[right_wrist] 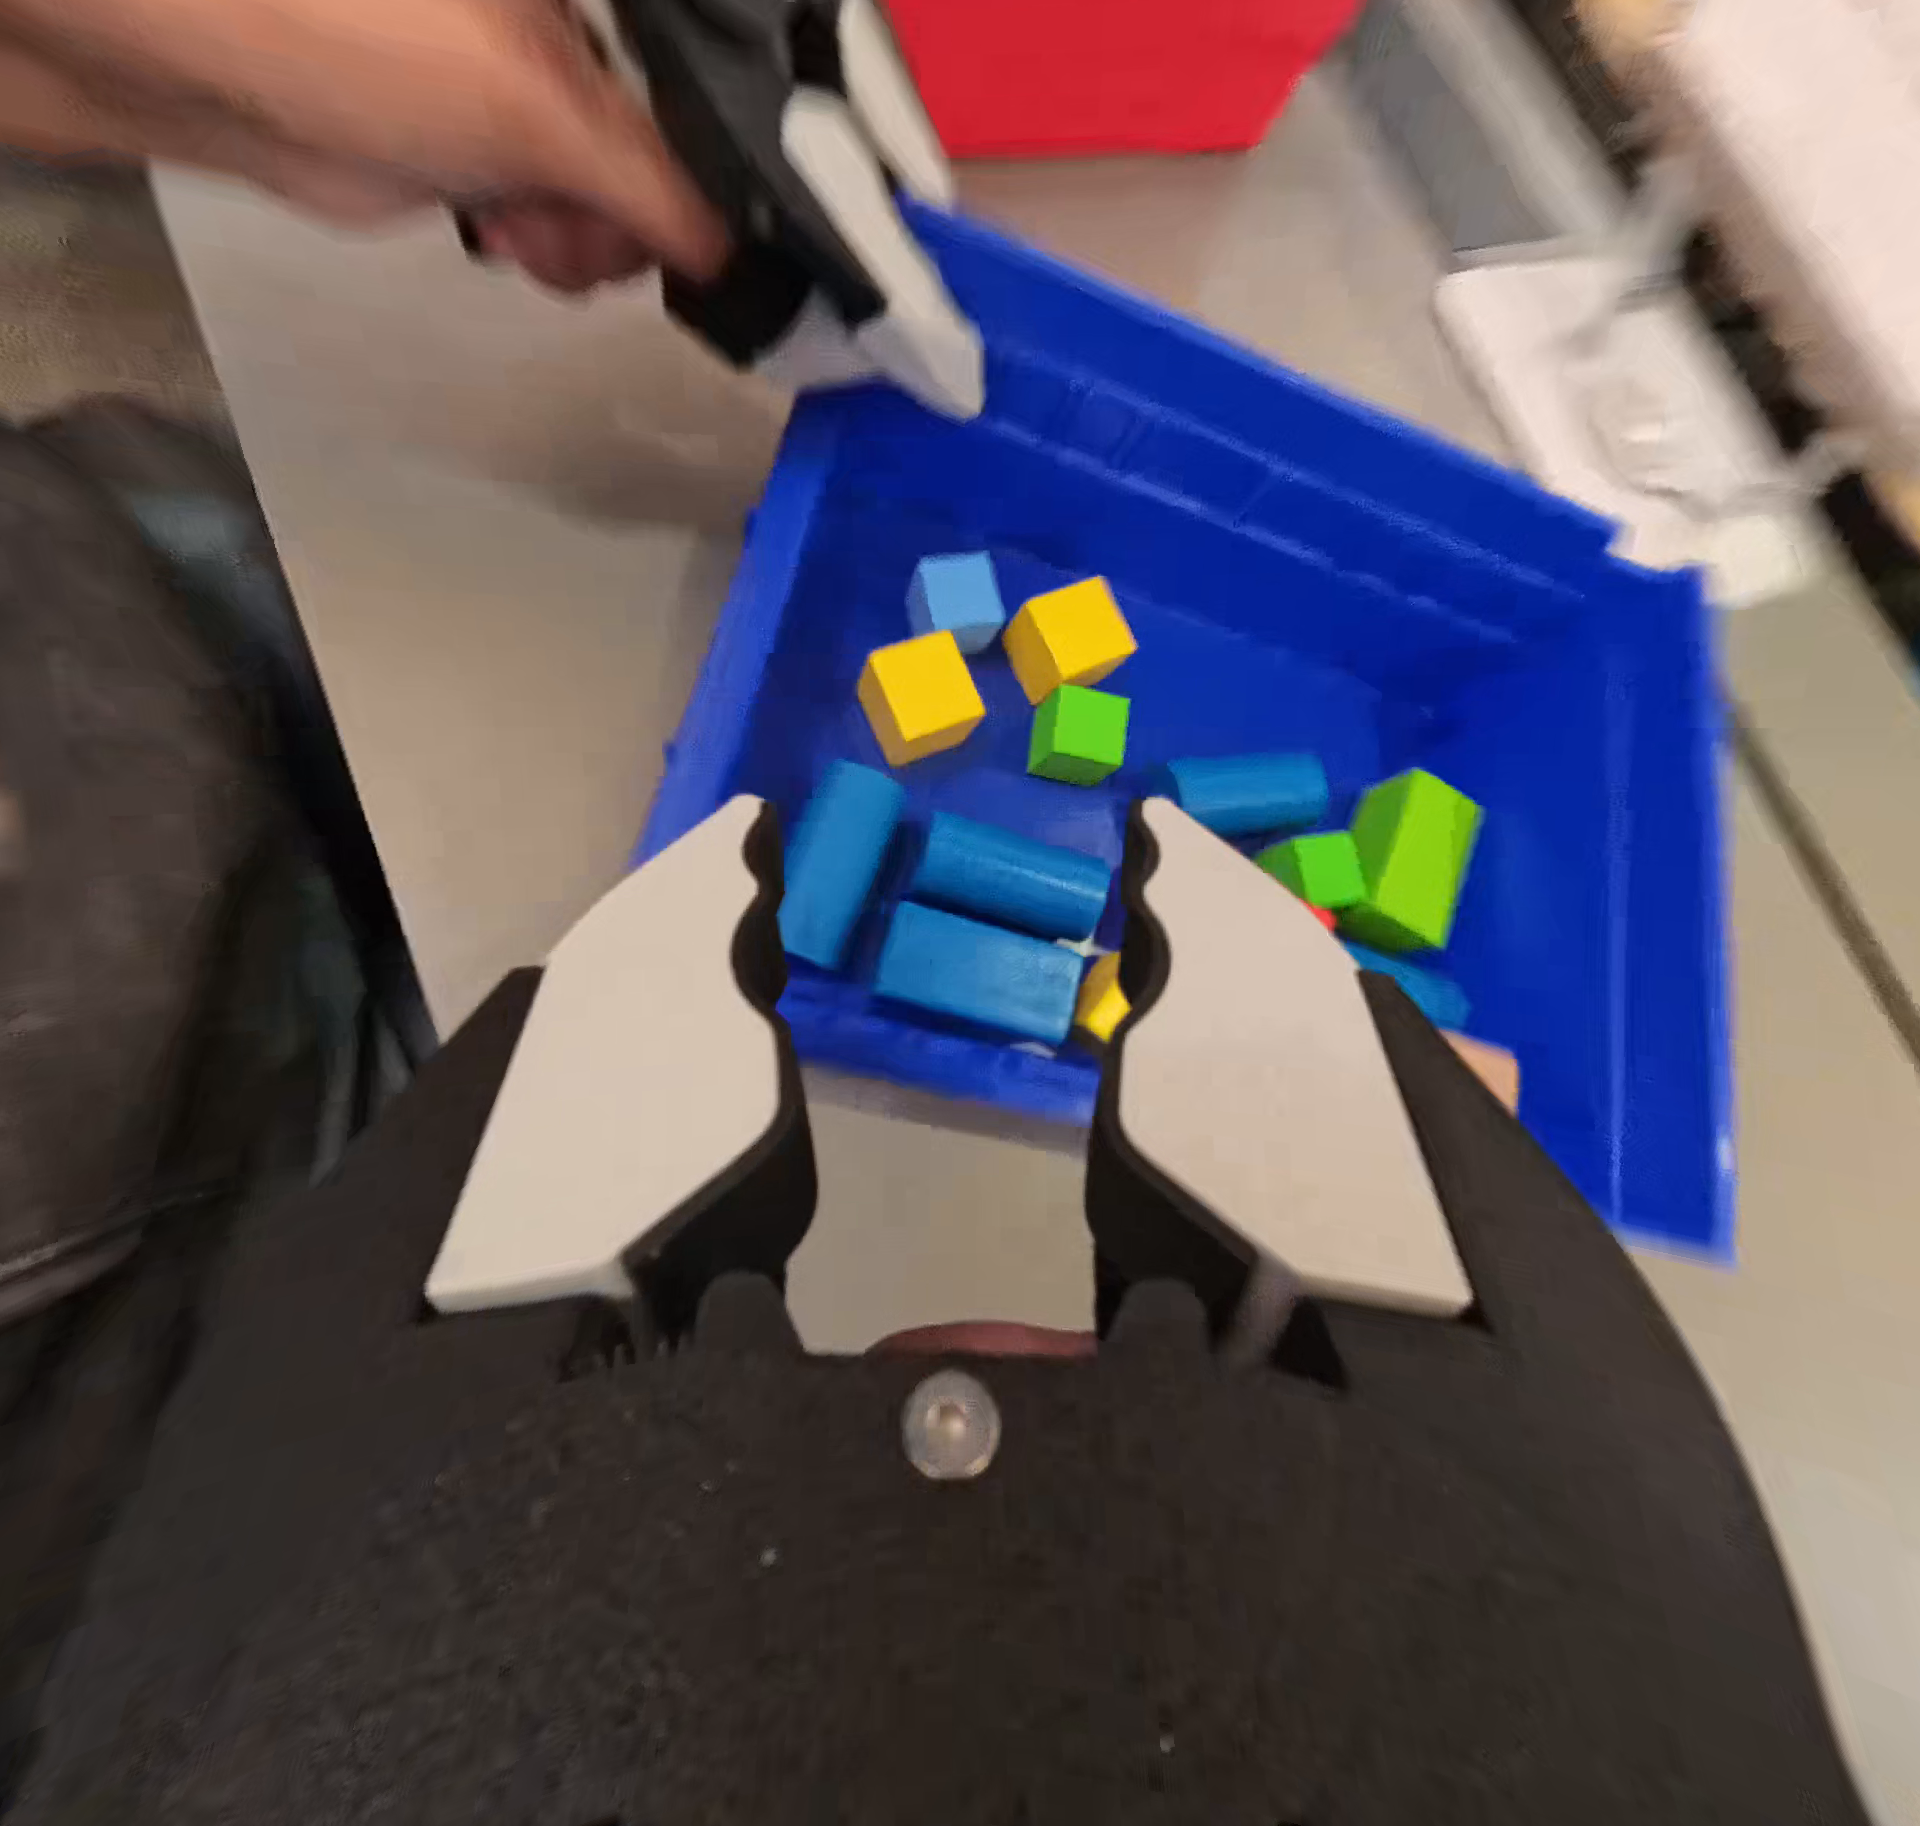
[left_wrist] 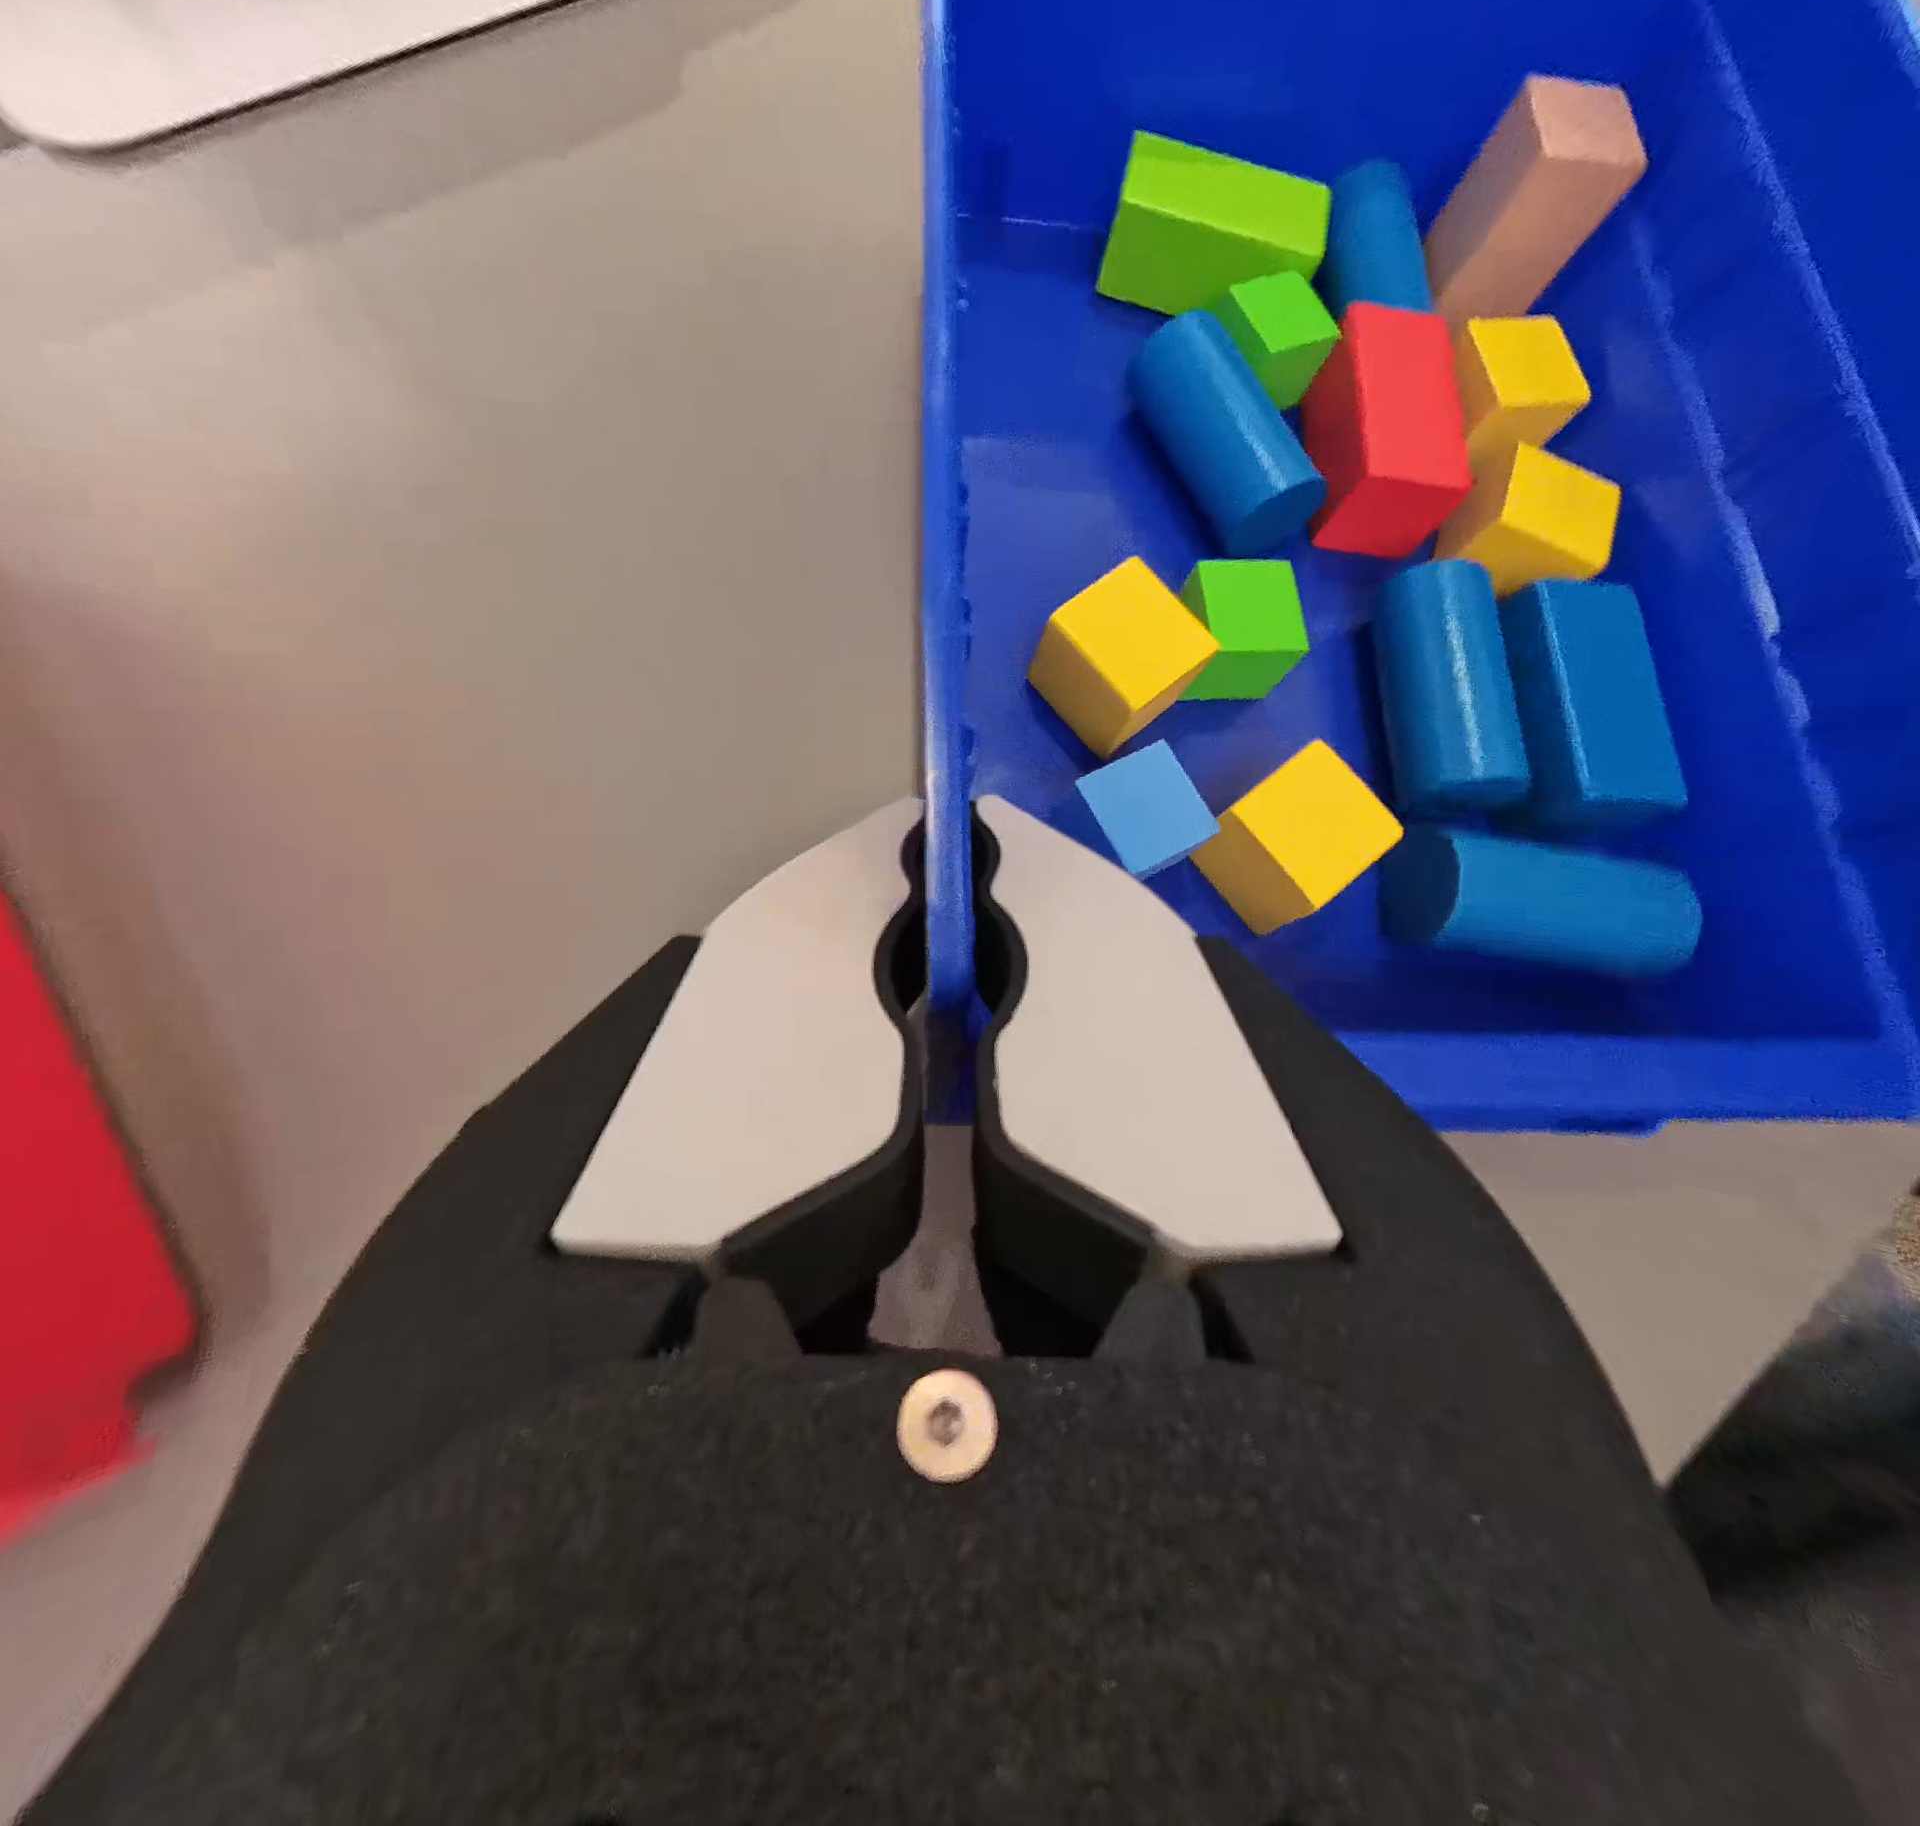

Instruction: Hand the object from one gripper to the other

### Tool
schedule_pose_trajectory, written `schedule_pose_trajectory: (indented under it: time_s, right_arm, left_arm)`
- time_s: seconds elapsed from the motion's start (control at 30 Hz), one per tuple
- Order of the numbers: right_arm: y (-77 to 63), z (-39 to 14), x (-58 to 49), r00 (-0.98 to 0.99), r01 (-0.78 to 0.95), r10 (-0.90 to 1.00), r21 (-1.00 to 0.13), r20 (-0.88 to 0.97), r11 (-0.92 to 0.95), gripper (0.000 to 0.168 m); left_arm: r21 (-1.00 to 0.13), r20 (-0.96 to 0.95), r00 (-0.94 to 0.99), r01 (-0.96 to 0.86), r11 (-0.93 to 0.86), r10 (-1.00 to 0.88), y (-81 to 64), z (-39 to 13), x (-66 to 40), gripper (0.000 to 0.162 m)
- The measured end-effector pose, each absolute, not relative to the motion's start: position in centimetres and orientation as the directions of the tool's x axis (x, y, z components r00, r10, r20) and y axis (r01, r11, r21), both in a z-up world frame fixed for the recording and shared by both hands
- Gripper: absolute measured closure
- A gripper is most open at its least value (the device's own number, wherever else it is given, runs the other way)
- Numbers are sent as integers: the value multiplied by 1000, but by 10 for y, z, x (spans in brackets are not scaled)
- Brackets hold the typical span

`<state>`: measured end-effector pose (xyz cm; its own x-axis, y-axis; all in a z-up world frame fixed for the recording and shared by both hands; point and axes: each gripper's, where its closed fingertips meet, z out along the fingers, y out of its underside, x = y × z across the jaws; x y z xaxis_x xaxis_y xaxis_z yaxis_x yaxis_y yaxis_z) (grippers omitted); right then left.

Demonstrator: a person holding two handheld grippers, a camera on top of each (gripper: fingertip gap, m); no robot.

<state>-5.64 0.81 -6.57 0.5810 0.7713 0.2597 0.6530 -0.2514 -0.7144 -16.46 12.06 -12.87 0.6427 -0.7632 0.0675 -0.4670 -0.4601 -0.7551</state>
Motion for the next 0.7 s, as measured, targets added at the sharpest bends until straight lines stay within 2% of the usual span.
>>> schedule_pose_trajectory:
  time_s: [0.07,0.1,0.17,0.2,0.23,0.27,0.33,0.4,0.43,0.47,0.5,0.53,0.57,0.6,0.63,0.67,0.7]
  right_arm:
    - [24,-105,-94,427,770,897,-566,115,-294,97]
    - [23,-115,-112,362,791,932,-518,-32,-325,100]
    - [25,-139,-108,279,915,957,-278,-82,-291,100]
    - [23,-142,-111,223,949,968,-201,-113,-242,96]
    - [13,-142,-121,164,967,966,-161,-198,-197,98]
    - [4,-140,-136,88,981,956,-143,-280,-133,107]
    - [-14,-141,-163,-85,986,931,-164,-356,27,112]
    - [-7,-160,-157,-171,985,935,-71,-311,156,100]
    - [-4,-169,-154,-219,976,927,-62,-303,211,104]
    - [-2,-179,-152,-262,965,921,-81,-288,249,107]
    - [3,-188,-150,-297,955,918,-95,-263,281,99]
    - [11,-189,-155,-361,929,911,-165,-198,332,106]
    - [23,-191,-147,-399,914,905,-143,-146,380,96]
    - [42,-193,-134,-416,909,906,-75,-85,410,100]
    - [75,-193,-120,-431,902,902,37,42,429,86]
    - [98,-187,-115,-402,916,906,55,130,398,88]
    - [116,-176,-109,-378,926,911,73,167,371,100]
  left_arm:
    - [-768,63,673,-439,-466,-737,117,-125,-189,158]
    - [-774,56,683,-431,-464,-728,116,-125,-199,158]
    - [-775,106,680,-401,-489,-726,109,-131,-212,158]
    - [-768,115,678,-402,-498,-726,107,-136,-216,158]
    - [-764,98,674,-422,-489,-733,108,-141,-219,159]
    - [-767,86,664,-431,-474,-743,110,-142,-219,159]
    - [-769,105,649,-427,-476,-753,114,-142,-220,159]
    - [-781,169,620,-391,-488,-766,115,-142,-220,158]
    - [-785,194,601,-379,-490,-775,116,-142,-221,158]
    - [-787,200,591,-378,-488,-781,116,-142,-222,157]
    - [-788,190,585,-389,-478,-789,117,-142,-223,157]
    - [-788,173,583,-402,-467,-793,117,-142,-224,158]
    - [-786,158,587,-412,-461,-794,117,-142,-225,158]
    - [-786,147,589,-418,-455,-795,117,-142,-224,158]
    - [-788,145,586,-419,-451,-797,117,-142,-223,158]
    - [-789,148,584,-416,-452,-798,116,-142,-222,158]
    - [-788,147,588,-416,-453,-796,117,-142,-222,158]
